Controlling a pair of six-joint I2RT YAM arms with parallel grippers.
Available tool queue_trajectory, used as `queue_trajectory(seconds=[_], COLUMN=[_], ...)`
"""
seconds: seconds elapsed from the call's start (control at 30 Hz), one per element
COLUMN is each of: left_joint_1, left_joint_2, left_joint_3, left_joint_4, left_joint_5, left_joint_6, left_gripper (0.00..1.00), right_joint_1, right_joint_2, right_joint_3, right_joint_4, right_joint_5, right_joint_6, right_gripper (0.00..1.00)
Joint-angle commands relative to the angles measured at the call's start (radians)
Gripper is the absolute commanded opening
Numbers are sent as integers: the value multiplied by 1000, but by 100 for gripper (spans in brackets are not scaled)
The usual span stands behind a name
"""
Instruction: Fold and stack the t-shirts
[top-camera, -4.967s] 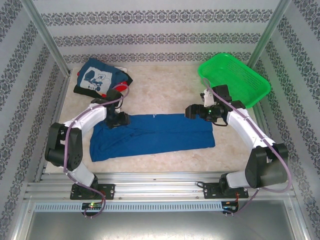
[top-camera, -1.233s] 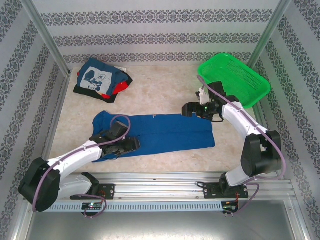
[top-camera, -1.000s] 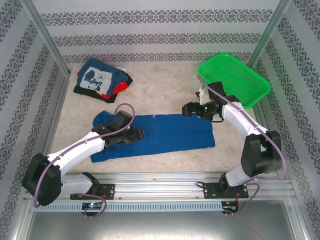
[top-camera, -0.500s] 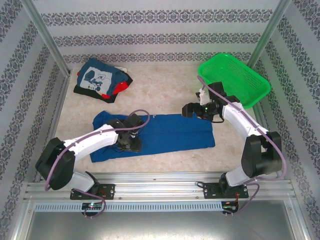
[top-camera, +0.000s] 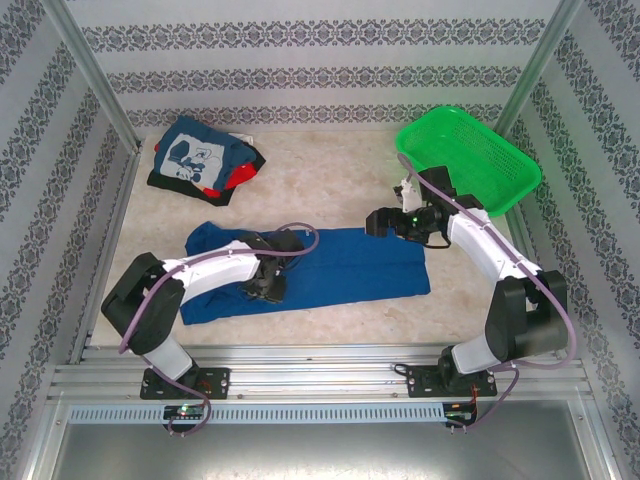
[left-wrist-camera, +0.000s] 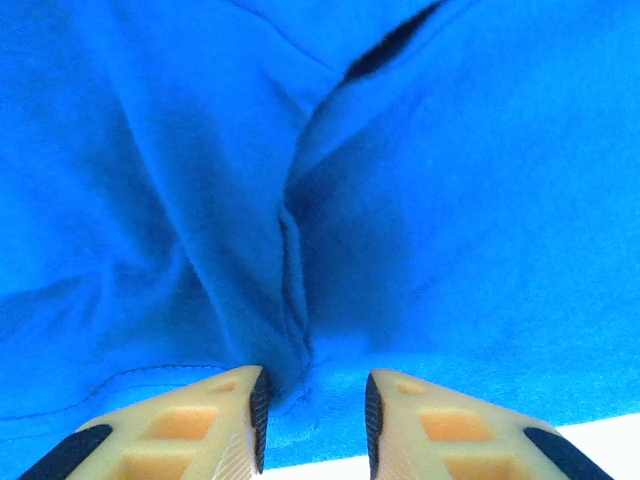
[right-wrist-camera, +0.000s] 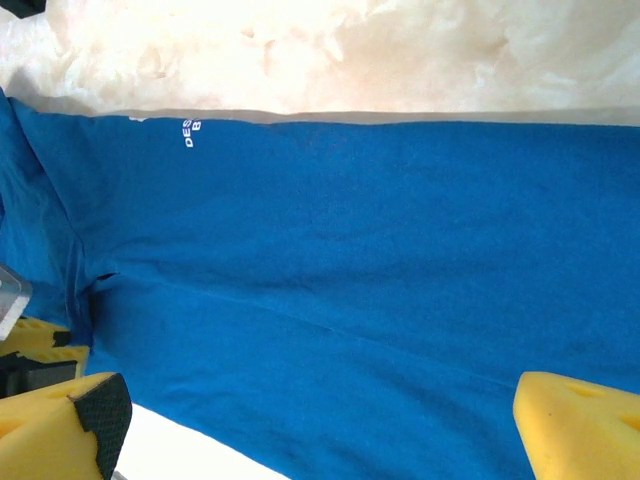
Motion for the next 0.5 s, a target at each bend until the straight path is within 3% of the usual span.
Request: queue_trajectory(seconds=[0.0, 0.47], left_joint_1=[-23, -56], left_joint_2=[17, 47], left_joint_3=[17, 49], left_joint_4=[-46, -101], left_joint_5=[-13, -101], left_joint_6=[21, 21], left_gripper=[31, 11], right_joint_1=[-9, -12], right_joint_2=[-20, -10], right_joint_3=[-6, 1], right_joint_4=[-8, -8], right_joint_5=[-9, -9], right_joint_6=[-25, -21], right_gripper=[98, 98])
